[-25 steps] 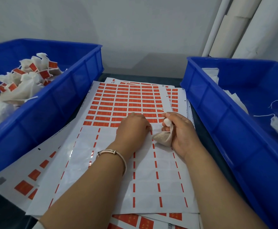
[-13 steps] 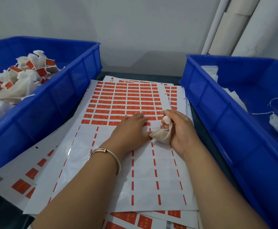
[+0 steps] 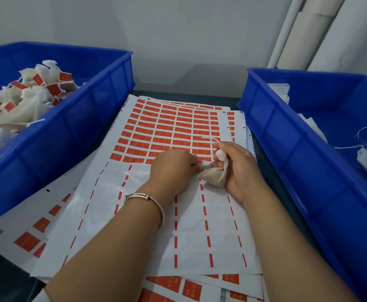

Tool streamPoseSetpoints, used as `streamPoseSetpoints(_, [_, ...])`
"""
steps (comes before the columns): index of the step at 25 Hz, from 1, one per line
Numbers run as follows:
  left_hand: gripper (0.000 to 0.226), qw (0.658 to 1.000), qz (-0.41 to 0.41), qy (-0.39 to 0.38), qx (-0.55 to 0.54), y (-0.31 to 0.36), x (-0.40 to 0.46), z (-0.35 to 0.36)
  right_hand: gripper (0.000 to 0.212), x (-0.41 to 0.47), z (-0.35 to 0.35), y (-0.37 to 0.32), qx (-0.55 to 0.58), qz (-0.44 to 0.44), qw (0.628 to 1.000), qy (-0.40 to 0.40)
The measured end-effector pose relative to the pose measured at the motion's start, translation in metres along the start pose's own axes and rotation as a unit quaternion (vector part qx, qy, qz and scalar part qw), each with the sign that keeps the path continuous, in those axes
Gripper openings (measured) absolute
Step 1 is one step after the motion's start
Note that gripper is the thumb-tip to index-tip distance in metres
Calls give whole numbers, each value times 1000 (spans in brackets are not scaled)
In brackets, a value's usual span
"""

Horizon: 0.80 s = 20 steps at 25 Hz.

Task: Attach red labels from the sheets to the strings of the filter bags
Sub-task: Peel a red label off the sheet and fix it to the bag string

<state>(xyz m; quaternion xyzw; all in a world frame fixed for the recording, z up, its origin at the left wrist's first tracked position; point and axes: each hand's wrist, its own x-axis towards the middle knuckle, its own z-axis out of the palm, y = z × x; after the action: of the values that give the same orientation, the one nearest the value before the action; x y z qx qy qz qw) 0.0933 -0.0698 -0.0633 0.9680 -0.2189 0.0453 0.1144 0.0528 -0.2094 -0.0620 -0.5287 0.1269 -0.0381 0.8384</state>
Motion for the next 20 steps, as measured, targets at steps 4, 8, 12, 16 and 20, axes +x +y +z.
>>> streamPoseSetpoints(4, [30, 1000, 12, 11, -12, 0, -3, -3, 19, 0, 0, 0, 2, -4, 1000, -1])
streamPoseSetpoints(8, [30, 1000, -7, 3, -22, 0, 1, -4, 17, 1, 0, 1, -3, -10, 1000, 4])
streamPoseSetpoints(12, [29, 996, -42, 19, -71, -1, 2, 1, 13, 1, 0, 1, 5, -9, 1000, 4])
streamPoseSetpoints(16, [25, 983, -97, 73, -137, -3, 3, 7, 14, 1, 2, 0, -7, -14, 1000, 9])
streamPoseSetpoints(20, [16, 961, -140, 84, -223, -4, 7, 7, 18, 2, 5, 1, -39, -29, 998, 43])
